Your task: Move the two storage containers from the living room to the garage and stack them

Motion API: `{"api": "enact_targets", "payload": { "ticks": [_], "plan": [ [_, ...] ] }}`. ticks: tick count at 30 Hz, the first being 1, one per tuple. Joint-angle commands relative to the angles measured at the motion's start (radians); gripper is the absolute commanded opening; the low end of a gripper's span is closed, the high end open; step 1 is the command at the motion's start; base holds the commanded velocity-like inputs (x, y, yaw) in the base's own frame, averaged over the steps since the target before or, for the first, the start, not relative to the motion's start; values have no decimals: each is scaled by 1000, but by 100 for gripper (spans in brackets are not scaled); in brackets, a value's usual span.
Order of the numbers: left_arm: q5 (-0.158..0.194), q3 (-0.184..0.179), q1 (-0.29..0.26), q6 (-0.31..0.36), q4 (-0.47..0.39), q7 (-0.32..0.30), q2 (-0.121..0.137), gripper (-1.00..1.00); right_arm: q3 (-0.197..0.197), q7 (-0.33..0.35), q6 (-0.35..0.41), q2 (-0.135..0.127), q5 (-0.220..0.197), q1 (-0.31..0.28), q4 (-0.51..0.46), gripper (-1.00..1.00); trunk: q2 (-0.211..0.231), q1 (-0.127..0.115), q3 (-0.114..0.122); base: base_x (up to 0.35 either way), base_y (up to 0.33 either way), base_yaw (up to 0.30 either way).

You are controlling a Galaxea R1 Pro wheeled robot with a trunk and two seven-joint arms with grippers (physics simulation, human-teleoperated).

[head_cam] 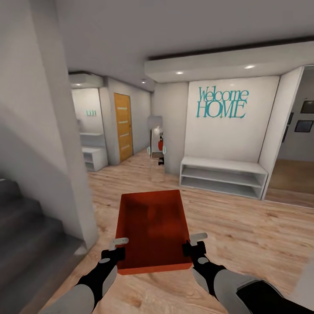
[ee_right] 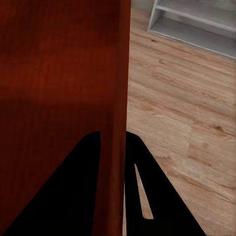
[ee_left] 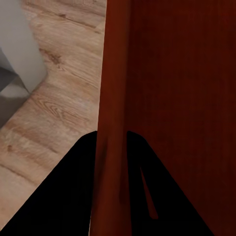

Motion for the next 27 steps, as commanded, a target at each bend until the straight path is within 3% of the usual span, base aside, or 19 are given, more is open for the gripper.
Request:
{"api": "enact_targets", "payload": {
  "ticks": [1, 27],
  "plan": [
    [-5, 19, 1, -2, 3, 30, 98, -100, -64, -9, -68, 1, -31, -2, -34, -100, -1, 1, 0, 328, 0, 0],
    [-5, 19, 1, -1, 3, 30, 98, -100, -64, -9, -67, 1, -31, -2, -34, -100, -1, 1, 0, 329, 0, 0]
  ]
}}
